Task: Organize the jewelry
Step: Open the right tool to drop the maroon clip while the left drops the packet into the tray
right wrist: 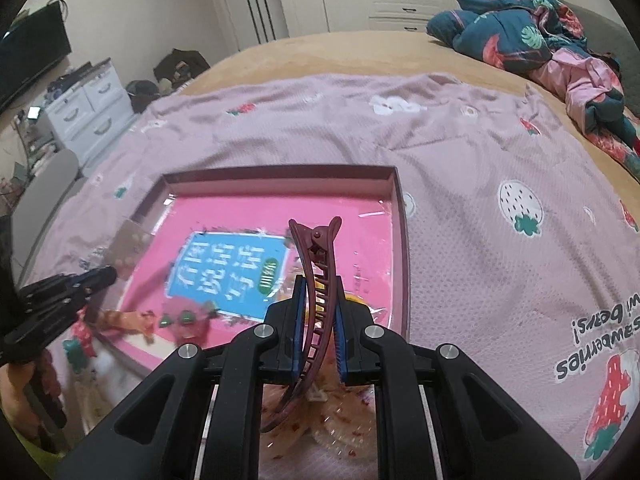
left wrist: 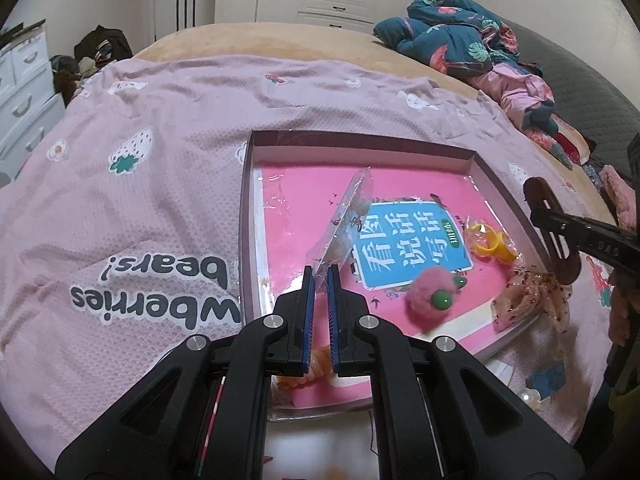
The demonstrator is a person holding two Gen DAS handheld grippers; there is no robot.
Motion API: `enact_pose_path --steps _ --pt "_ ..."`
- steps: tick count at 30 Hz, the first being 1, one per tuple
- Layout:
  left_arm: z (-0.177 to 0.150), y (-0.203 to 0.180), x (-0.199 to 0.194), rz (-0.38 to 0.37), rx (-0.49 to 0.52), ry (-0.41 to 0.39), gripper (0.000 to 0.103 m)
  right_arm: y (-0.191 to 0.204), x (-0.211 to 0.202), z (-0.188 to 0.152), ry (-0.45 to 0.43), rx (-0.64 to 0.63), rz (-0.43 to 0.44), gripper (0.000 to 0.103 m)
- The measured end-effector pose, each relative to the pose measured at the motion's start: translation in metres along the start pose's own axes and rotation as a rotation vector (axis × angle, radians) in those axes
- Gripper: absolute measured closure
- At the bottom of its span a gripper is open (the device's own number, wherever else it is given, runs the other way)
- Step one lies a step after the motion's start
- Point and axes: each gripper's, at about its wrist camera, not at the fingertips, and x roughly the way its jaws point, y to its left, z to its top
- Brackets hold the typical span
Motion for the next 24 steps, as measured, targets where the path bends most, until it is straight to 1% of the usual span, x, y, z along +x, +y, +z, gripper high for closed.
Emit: enact_pose_path --steps 6,10,18,20,24 --pt "0.000 0.000 0.001 0.000 0.001 0.002 0.102 -0.004 0.018 0.001 0.009 0.013 -0.063 0.091" --pt "-0.001 -0.002 0.002 0.001 0.001 0.004 0.102 -0.004 0.029 0.001 0.023 0.022 -0.091 0.091" --pt "-0.001 0.000 0.003 0.000 -0.011 0.009 0.102 0.001 0.030 -0.005 0.040 0.013 -0.048 0.088" --pt "-0.002 -0.001 0.003 -0.002 -0.014 0.012 0.102 0.001 0.026 -0.008 0.038 0.020 -0.034 0.082" --pt "-0.003 -0.002 0.002 -0.001 -0.014 0.018 0.101 0.001 0.012 -0.011 0.015 0.031 -0.005 0.066"
